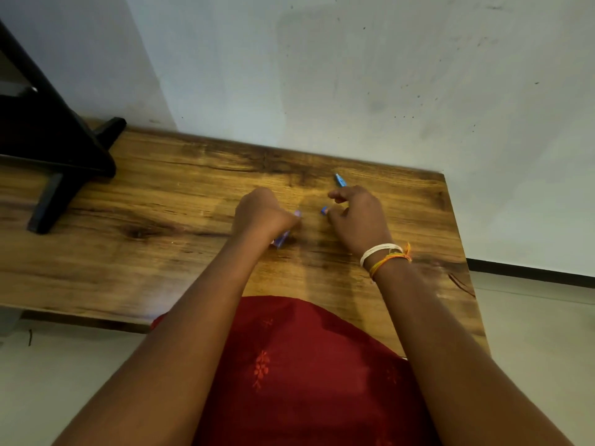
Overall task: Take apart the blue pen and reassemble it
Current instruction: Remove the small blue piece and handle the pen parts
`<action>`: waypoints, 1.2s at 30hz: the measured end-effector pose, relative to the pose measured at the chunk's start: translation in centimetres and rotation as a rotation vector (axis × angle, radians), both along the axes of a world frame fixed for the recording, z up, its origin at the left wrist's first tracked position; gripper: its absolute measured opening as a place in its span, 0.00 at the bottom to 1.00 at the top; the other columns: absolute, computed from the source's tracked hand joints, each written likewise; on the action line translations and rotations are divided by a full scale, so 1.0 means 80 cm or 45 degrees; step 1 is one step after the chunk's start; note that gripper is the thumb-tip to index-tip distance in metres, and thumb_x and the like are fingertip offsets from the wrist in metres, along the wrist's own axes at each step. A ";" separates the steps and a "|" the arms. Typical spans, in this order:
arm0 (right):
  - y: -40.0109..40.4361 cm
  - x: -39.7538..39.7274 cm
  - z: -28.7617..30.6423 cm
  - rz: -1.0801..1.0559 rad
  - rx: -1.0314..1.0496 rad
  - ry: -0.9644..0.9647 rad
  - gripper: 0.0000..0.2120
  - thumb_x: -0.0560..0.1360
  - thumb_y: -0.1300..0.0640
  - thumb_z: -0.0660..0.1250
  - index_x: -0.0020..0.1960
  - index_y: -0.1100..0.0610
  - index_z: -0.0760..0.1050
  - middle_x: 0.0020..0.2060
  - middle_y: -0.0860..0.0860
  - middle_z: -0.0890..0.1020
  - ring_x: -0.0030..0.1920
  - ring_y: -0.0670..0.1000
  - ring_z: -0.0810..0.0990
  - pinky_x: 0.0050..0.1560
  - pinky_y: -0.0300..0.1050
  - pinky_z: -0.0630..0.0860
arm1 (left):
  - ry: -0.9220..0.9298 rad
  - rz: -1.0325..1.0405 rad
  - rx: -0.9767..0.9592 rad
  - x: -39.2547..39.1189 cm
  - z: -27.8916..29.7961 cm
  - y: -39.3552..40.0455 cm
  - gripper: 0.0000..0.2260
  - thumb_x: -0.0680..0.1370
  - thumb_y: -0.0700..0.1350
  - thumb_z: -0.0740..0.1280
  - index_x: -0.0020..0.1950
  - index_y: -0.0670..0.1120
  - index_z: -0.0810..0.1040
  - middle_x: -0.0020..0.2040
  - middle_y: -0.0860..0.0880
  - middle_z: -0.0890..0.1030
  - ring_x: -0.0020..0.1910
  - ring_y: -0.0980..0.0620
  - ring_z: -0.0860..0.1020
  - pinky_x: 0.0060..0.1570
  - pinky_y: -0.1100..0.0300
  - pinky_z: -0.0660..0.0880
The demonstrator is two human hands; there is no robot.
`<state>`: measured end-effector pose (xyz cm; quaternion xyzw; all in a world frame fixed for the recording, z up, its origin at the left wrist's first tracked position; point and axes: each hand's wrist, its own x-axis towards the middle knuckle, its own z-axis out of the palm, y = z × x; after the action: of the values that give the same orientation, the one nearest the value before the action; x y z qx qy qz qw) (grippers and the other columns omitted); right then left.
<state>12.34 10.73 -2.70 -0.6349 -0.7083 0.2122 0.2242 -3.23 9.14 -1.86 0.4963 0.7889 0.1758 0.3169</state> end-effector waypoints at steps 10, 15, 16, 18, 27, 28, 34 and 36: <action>0.001 -0.015 -0.009 -0.009 -0.046 -0.086 0.08 0.72 0.64 0.68 0.49 0.59 0.84 0.46 0.56 0.85 0.50 0.55 0.82 0.53 0.43 0.76 | -1.235 0.389 -0.015 -0.014 0.013 -0.004 0.09 0.75 0.36 0.70 0.55 0.40 0.78 0.39 0.42 0.81 0.30 0.50 0.82 0.32 0.58 0.82; 0.003 -0.010 -0.009 -0.126 -0.174 0.097 0.05 0.69 0.63 0.72 0.42 0.55 0.84 0.36 0.49 0.82 0.39 0.45 0.79 0.41 0.34 0.71 | -1.474 0.514 -0.047 -0.013 0.011 0.000 0.02 0.77 0.37 0.67 0.48 0.41 0.76 0.41 0.40 0.81 0.38 0.48 0.82 0.33 0.61 0.81; 0.003 -0.010 -0.008 -0.138 -0.213 0.146 0.05 0.69 0.63 0.73 0.41 0.54 0.84 0.34 0.47 0.82 0.37 0.44 0.78 0.40 0.34 0.71 | -1.514 0.552 -0.046 -0.013 0.011 0.001 0.01 0.77 0.38 0.67 0.47 0.41 0.76 0.42 0.40 0.81 0.39 0.48 0.82 0.32 0.62 0.81; 0.003 -0.008 -0.008 -0.181 -0.302 0.295 0.04 0.67 0.63 0.75 0.40 0.55 0.84 0.33 0.48 0.83 0.35 0.45 0.80 0.40 0.36 0.75 | -1.596 0.633 -0.037 -0.013 0.011 0.003 0.02 0.77 0.38 0.67 0.46 0.39 0.76 0.43 0.40 0.80 0.39 0.49 0.81 0.32 0.63 0.81; 0.003 -0.007 0.005 -0.313 -0.577 0.910 0.07 0.67 0.68 0.75 0.36 0.60 0.79 0.34 0.56 0.83 0.35 0.50 0.82 0.39 0.38 0.82 | -1.721 0.805 0.005 -0.009 0.014 0.002 0.04 0.75 0.37 0.69 0.42 0.37 0.76 0.26 0.44 0.82 0.25 0.54 0.82 0.28 0.63 0.80; 0.002 -0.010 0.006 -0.315 -0.603 0.980 0.06 0.68 0.69 0.75 0.37 0.62 0.79 0.34 0.56 0.82 0.34 0.51 0.82 0.39 0.38 0.82 | -1.719 0.814 0.009 -0.012 0.013 0.001 0.04 0.75 0.37 0.69 0.42 0.37 0.76 0.26 0.44 0.82 0.25 0.54 0.82 0.28 0.63 0.80; 0.001 -0.013 0.010 -0.296 -0.624 1.127 0.06 0.69 0.71 0.72 0.39 0.63 0.78 0.33 0.56 0.81 0.29 0.47 0.82 0.38 0.38 0.81 | -1.625 0.864 0.061 -0.019 0.014 0.002 0.05 0.74 0.37 0.71 0.42 0.37 0.76 0.25 0.44 0.81 0.24 0.54 0.81 0.26 0.63 0.79; 0.001 -0.012 0.010 -0.289 -0.625 1.102 0.06 0.69 0.71 0.72 0.39 0.63 0.78 0.33 0.56 0.82 0.30 0.48 0.82 0.38 0.38 0.81 | -1.592 0.859 0.077 -0.018 0.014 0.002 0.05 0.73 0.37 0.72 0.42 0.37 0.77 0.25 0.44 0.81 0.25 0.54 0.82 0.25 0.63 0.78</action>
<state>11.40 10.80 -1.91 -0.5956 -0.4063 0.5903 0.3629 -4.67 9.33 -0.77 0.0398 0.5646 0.5381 0.6246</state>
